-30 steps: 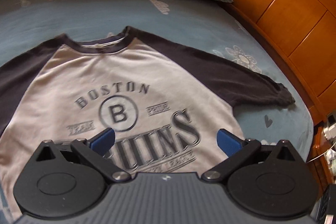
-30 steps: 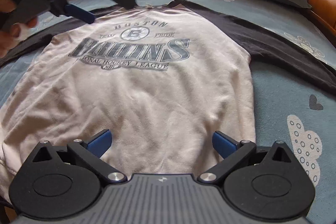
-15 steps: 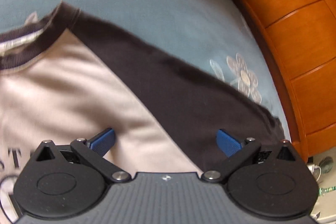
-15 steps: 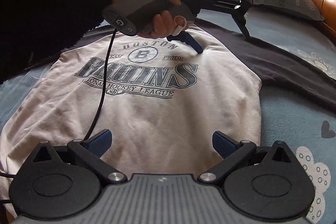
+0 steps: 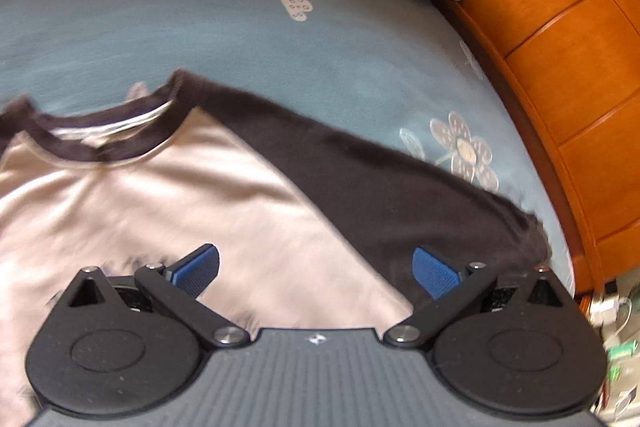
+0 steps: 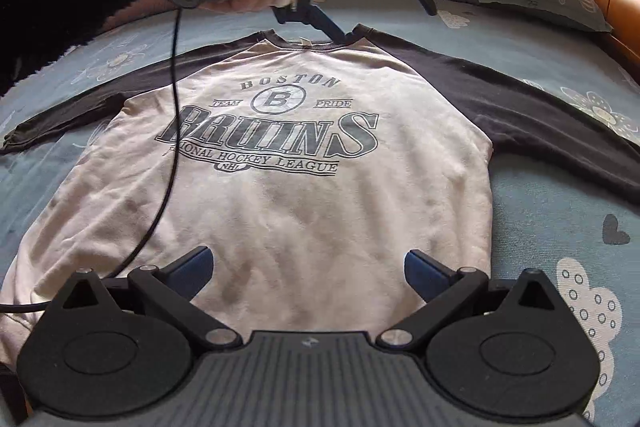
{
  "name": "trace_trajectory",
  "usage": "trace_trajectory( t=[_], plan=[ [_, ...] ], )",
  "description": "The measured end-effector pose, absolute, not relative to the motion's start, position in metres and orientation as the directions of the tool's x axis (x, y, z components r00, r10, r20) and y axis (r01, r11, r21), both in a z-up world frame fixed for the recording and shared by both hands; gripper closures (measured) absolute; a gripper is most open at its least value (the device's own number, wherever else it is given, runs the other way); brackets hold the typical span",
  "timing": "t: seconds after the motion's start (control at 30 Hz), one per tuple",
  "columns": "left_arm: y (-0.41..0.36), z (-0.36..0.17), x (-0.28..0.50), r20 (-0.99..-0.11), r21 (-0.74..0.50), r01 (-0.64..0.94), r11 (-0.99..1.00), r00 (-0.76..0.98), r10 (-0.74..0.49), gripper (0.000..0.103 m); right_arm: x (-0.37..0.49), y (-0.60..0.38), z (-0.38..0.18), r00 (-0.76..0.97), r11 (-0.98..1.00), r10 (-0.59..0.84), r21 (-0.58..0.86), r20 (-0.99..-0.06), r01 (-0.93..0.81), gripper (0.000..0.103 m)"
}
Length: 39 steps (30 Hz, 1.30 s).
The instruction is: Fold clothes
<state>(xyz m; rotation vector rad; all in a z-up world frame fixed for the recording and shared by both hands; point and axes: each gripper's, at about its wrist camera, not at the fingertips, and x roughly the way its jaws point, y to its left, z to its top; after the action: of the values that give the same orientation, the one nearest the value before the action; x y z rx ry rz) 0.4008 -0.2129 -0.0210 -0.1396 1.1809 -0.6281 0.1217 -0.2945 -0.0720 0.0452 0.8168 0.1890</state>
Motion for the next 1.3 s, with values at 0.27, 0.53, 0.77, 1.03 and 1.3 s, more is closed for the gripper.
trace_trajectory(
  t=[0.27,0.53,0.77,1.03,1.3],
  plan=[
    [-0.117,-0.029,0.302,-0.875,-0.310,0.397,0.864,0.237,-0.423,0.001,0.096,-0.299,-0.056,0.661,0.986,0.164,0.151,-0.732,-0.077,0.000],
    [-0.043,-0.077,0.216,-0.835,-0.381,0.346,0.857,0.270,-0.480,0.001,0.080,-0.289,-0.055,0.659,0.986,0.155,0.160,-0.736,-0.054,0.000],
    [-0.005,-0.080,0.186,-0.809,-0.412,0.306,0.858,0.312,-0.499,0.001,0.081,-0.278,-0.091,0.619,0.991,0.119,0.132,-0.776,-0.024,0.000],
    [-0.001,-0.081,0.175,-0.797,-0.415,0.308,0.856,0.332,-0.505,0.001,0.080,-0.260,-0.100,0.615,0.999,0.038,0.013,-0.788,-0.045,0.000],
    [0.026,-0.066,0.181,-0.738,-0.508,0.253,0.824,0.365,-0.567,0.001,0.083,-0.258,-0.100,0.611,1.000,0.012,0.002,-0.791,-0.017,0.000]
  ],
)
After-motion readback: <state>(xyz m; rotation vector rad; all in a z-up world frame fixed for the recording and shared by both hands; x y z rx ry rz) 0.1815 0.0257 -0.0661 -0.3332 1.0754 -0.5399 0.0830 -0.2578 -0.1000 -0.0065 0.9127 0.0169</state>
